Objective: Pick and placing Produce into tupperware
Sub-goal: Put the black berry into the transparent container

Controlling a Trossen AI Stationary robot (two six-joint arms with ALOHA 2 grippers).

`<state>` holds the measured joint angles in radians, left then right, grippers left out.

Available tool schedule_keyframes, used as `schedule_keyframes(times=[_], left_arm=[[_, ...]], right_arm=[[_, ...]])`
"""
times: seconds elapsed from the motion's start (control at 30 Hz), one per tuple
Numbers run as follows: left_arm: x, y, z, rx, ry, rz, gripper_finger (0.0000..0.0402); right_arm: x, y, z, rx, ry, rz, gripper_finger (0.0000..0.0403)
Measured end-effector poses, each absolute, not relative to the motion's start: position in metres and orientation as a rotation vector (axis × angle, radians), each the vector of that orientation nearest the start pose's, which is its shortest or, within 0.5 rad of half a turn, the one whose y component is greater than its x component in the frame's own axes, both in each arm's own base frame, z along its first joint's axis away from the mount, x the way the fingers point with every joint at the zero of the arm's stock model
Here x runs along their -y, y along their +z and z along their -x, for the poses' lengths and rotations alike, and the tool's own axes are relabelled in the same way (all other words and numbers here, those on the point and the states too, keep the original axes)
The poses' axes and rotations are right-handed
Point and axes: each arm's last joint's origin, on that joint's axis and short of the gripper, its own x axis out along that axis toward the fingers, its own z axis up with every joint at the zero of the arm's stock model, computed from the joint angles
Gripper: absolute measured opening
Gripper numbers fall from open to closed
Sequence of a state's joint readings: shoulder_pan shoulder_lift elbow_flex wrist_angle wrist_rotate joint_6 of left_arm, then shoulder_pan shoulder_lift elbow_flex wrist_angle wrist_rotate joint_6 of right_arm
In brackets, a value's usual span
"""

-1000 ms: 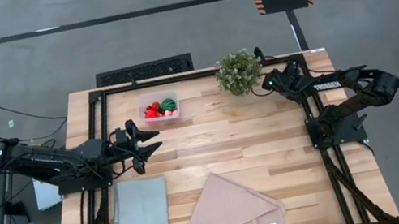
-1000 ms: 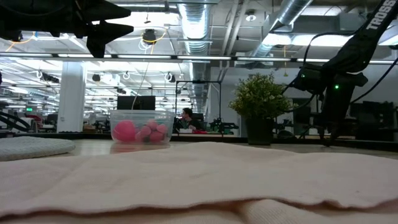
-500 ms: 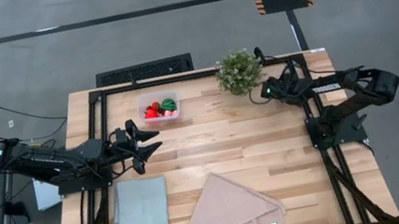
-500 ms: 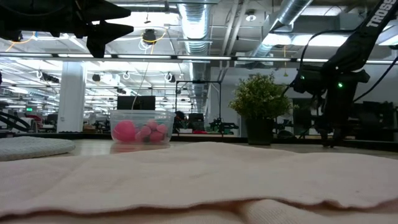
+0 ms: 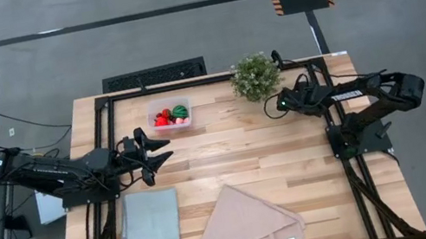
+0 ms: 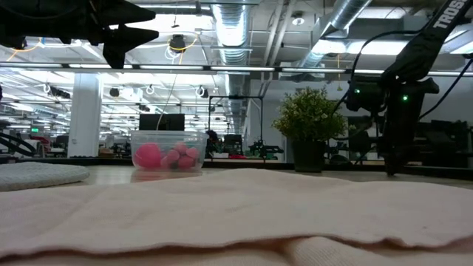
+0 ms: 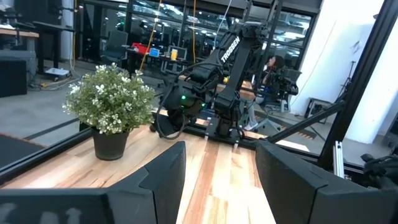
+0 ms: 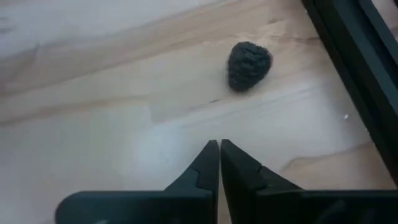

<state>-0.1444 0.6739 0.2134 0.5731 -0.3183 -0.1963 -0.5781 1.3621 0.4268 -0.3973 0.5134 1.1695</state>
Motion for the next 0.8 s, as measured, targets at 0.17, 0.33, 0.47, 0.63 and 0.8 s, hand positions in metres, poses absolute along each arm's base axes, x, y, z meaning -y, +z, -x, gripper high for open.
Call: schedule_keyframes(times=[0.17, 0.33, 0.47, 0.63, 0.8], left_arm=[[0.013, 0.224, -0.154, 0.127, 0.157, 0.230, 0.0183], [0.013, 0.224, -0.154, 0.127, 0.157, 0.231, 0.0183], [0.013, 0.224, -0.154, 0.127, 0.156, 0.231, 0.0183], [0.013, 0.224, -0.154, 0.127, 0.156, 0.231, 0.0183], [0.013, 0.224, -0.154, 0.127, 0.157, 0.230, 0.0183]], right_arm=[[0.119, 0.111, -0.139, -0.694, -1.625, -0.957, 0.0087], [0.122, 0.111, -0.135, -0.683, -1.649, -0.968, 0.0188], [0.128, 0.110, -0.128, -0.664, -1.724, -0.947, 0.0260], [0.141, 0.111, -0.120, -0.620, -1.760, -0.960, 0.0286], [0.151, 0.113, -0.120, -0.560, -1.723, -0.976, 0.0286]])
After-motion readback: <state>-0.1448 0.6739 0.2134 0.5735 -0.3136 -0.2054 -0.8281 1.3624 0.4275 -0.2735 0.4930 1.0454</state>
